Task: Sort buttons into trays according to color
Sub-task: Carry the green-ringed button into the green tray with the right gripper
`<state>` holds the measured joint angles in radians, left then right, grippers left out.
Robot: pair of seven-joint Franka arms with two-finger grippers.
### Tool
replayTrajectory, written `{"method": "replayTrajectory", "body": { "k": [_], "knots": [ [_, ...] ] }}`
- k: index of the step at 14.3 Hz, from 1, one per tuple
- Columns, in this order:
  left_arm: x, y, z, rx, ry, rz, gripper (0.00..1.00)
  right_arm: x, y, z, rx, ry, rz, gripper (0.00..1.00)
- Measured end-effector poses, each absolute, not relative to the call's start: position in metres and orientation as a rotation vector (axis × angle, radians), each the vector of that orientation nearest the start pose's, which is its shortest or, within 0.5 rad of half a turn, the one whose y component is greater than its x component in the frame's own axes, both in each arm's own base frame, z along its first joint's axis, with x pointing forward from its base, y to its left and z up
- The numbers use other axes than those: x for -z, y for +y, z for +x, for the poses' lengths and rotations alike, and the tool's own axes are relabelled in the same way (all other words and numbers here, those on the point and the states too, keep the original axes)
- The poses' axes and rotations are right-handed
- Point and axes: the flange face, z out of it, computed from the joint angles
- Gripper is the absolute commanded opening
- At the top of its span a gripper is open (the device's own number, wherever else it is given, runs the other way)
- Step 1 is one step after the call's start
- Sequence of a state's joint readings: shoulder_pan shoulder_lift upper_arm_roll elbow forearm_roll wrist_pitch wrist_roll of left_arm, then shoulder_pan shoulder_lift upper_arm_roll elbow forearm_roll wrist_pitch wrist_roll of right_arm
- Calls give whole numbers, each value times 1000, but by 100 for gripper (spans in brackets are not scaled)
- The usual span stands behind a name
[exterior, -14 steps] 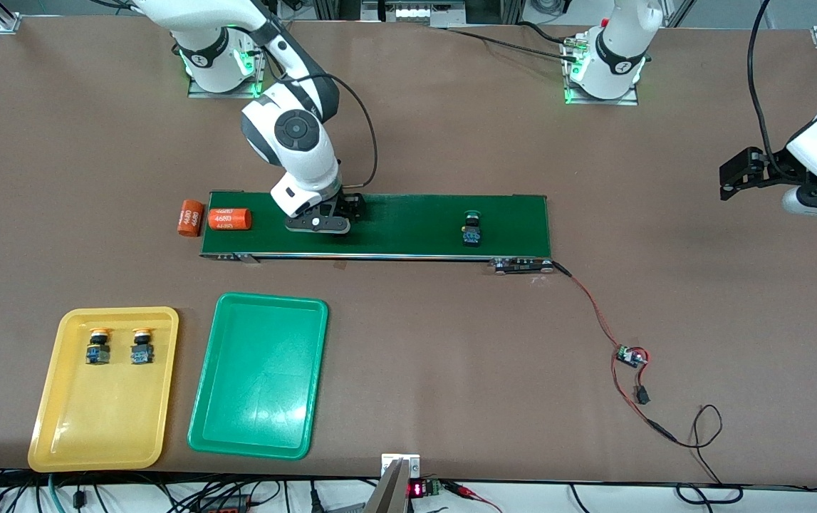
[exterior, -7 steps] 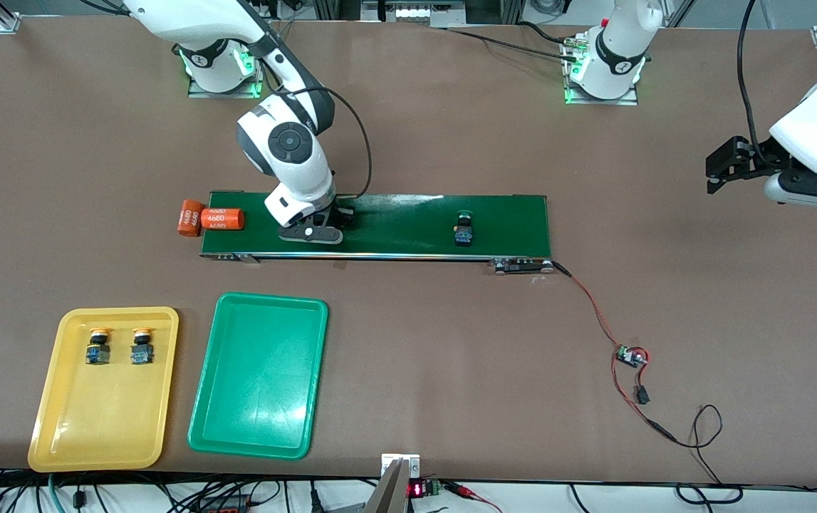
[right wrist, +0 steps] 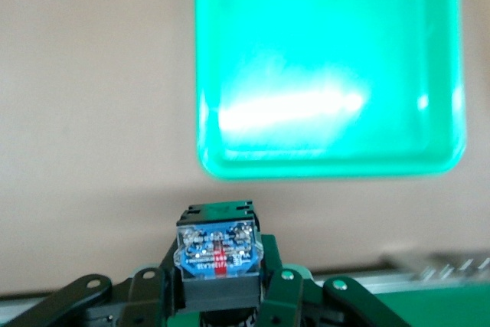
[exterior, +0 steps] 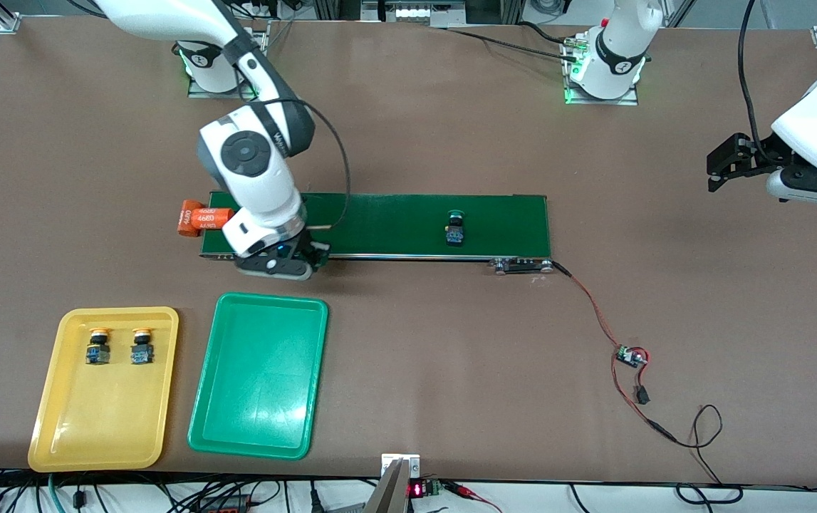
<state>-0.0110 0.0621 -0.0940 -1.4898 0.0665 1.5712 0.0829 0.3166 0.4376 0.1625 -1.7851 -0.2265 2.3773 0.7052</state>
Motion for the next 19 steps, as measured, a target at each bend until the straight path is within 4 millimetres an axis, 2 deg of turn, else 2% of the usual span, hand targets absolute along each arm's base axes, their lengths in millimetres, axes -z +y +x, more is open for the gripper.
{"method": "replayTrajectory", "body": {
  "k": [3,5,7,8,9,11,12,13,14,19],
  "knots": [
    [-628,-50,572,31,285,-3068,100,-317,253,653,343,80,-3122,2],
    [-628,-51,572,32,286,-3068,100,-298,225,690,375,33,-3113,2],
    [-628,-51,572,29,287,-3068,100,-274,197,716,434,-7,-3092,3],
    [-628,-51,572,28,287,-3068,100,-261,186,724,458,-22,-3083,10],
    [-628,-51,572,28,287,-3068,100,-249,177,729,474,-26,-3076,19],
    [-628,-51,572,25,287,-3068,100,-226,170,733,495,-25,-3063,28],
    [-628,-52,572,25,289,-3067,100,-216,171,732,493,-26,-3059,39],
    [-628,-53,571,26,292,-3067,100,-208,173,731,485,-30,-3058,62],
    [-628,-55,571,26,297,-3067,100,-202,174,730,479,-33,-3058,100],
    [-628,-57,571,26,303,-3067,100,-193,181,730,547,-44,-3021,100]
  ]
}}
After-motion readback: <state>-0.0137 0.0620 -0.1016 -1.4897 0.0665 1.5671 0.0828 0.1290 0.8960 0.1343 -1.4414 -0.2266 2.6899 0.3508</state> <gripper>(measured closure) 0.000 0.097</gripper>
